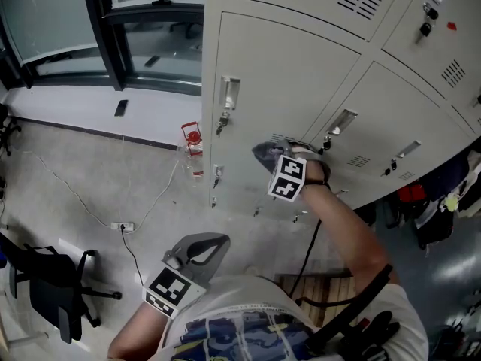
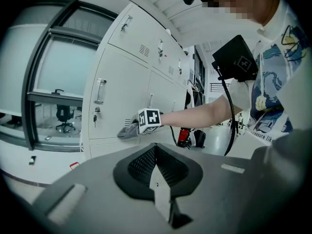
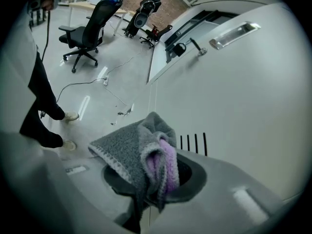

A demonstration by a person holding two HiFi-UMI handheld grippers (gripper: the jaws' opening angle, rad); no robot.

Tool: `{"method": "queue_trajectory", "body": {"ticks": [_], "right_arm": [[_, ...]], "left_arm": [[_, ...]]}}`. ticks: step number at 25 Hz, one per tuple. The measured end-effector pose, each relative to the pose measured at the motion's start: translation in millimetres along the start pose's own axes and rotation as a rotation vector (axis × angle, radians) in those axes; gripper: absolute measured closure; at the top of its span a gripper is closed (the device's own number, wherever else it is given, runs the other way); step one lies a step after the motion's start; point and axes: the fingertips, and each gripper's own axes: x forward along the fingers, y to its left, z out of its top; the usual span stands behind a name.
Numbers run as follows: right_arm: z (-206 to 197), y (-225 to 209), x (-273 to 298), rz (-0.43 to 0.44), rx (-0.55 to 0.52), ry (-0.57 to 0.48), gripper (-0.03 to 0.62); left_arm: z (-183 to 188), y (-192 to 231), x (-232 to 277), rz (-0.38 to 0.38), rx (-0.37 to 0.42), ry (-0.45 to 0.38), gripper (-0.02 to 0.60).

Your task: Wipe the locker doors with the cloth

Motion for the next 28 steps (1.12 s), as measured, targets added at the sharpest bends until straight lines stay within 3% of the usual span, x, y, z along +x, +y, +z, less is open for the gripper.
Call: {"method": "queue_trajectory", "body": {"ticks": [4, 9, 19, 24, 28], "right_arm": [[1.2, 1.9, -4.8, 0.002, 0.003, -0.015, 0.503], [24.2, -15.9, -67.8, -0.036, 0.001, -0.095, 0.503], [57.2, -137.7, -223.1, -0.321, 0.024, -0.255, 0.503], [62.0, -198.9, -272.7, -0.474, 0.049, -0.297, 0.503], [71.2, -229.1, -290.5, -0.546, 0.038, -0.321, 0.503]], "left_arm": [[-0.8, 0.9, -3.4, 0.007, 0.002, -0.003, 0.578], [-1.3, 1.9, -5.9, 0.005, 0.002, -0.007, 0.578], [1.7, -3.2, 0.5, -0.020, 0.016, -0.016, 0.579], [3.5, -5.5, 2.0, -0.019, 0.017, -0.024, 0.578], [0.9, -3.3, 0.6, -0.009, 0.015, -0.019, 0.578]]}}
